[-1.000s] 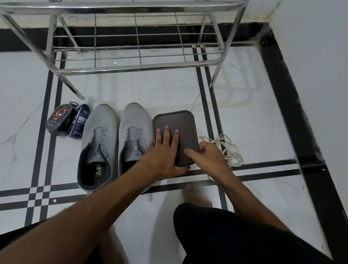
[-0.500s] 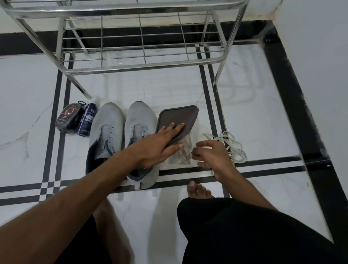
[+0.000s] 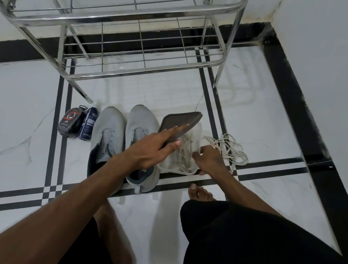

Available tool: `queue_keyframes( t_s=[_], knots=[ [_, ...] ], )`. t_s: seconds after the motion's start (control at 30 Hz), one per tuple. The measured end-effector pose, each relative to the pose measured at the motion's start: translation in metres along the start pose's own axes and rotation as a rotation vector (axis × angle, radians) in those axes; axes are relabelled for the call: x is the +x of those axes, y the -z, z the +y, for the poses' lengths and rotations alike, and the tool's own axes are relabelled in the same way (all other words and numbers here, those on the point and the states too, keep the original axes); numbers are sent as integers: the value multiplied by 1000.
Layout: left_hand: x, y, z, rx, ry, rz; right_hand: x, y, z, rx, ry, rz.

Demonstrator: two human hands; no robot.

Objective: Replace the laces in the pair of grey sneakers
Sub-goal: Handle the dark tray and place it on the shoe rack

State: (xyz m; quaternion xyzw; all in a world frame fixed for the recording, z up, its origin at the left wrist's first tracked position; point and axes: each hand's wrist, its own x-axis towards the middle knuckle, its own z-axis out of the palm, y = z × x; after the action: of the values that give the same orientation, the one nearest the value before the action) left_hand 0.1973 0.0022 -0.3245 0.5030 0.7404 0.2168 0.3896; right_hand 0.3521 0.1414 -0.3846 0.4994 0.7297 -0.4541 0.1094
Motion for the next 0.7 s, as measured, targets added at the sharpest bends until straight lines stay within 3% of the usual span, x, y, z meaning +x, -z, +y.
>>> queue_keyframes(
  t_s=[0.07, 0.2, 0.33, 0.7],
  knots=[
    [0, 1, 2, -36, -17, 52, 1, 1, 0, -1, -5, -1],
    [4, 25, 6, -320, 73, 301, 4, 3, 3, -34, -9, 21],
    [7, 38, 2, -475, 211, 353, 4, 17, 7, 0, -29, 19],
    [38, -32, 18, -670, 451, 839, -14, 80, 32, 227, -32, 5]
  ],
)
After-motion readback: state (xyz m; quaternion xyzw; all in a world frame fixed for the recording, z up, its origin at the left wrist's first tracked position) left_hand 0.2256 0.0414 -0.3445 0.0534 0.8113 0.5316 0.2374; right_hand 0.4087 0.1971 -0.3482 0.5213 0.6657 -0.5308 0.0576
